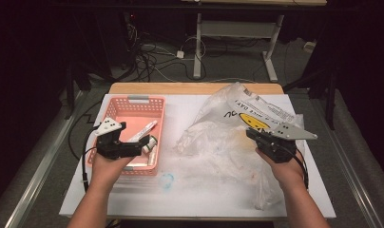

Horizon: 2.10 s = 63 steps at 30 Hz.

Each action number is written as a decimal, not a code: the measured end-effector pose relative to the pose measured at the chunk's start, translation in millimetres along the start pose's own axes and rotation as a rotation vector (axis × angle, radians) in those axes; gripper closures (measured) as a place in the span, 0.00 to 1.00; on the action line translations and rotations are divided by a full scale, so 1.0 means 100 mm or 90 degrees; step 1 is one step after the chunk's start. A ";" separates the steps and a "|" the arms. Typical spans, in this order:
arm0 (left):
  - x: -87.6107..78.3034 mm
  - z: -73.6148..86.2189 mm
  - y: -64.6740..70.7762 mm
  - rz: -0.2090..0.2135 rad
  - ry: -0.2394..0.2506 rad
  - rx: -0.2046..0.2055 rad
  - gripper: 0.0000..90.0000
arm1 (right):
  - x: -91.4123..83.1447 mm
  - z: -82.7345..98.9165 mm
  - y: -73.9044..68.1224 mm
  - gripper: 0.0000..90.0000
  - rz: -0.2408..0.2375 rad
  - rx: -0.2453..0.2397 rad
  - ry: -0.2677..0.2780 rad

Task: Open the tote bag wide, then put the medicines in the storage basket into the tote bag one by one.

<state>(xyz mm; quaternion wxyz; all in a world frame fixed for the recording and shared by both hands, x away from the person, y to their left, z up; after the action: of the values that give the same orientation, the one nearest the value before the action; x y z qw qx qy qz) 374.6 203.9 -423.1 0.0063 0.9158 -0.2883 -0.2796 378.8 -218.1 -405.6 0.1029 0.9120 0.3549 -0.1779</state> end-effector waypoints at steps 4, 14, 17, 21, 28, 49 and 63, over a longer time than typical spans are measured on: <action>0.10 -0.09 -0.05 0.001 -0.011 0.008 0.00 | 0.01 0.01 0.00 1.00 -0.002 0.004 0.001; 0.36 -0.23 -0.25 -0.004 -0.024 -0.012 0.00 | 0.03 0.04 0.02 1.00 -0.008 0.011 -0.002; 0.44 -0.26 -0.34 -0.011 -0.044 -0.022 0.00 | 0.03 0.04 0.03 1.00 -0.009 0.011 -0.001; 0.51 -0.31 -0.47 -0.021 -0.065 -0.040 0.02 | 0.02 0.04 0.06 1.00 -0.010 0.015 0.004; 0.68 -0.21 -0.66 -0.019 -0.168 -0.049 0.23 | 0.01 0.06 0.08 1.00 -0.014 0.020 0.005; 1.19 0.12 -0.76 -0.035 -0.443 0.047 0.52 | 0.10 0.12 0.06 1.00 -0.018 0.016 -0.014; 1.23 0.12 -0.74 -0.026 -0.415 0.051 0.76 | 0.07 0.11 0.05 1.00 -0.020 0.016 -0.014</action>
<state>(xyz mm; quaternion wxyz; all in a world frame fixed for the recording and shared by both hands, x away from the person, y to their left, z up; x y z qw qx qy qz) 490.5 201.6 -508.6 -0.1278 0.7830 -0.2674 -0.5469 384.4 -220.8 -418.7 0.0926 0.9055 0.3658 -0.1939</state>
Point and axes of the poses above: each handheld gripper's, and its own axes: x roughly forward along the jaws, z roughly out of its underside, y roughly to its right, the point moved 4 cm from there along x, roughly forward along the jaws, and after that the axes turned 1 degree about -y, right-handed, at the moved point
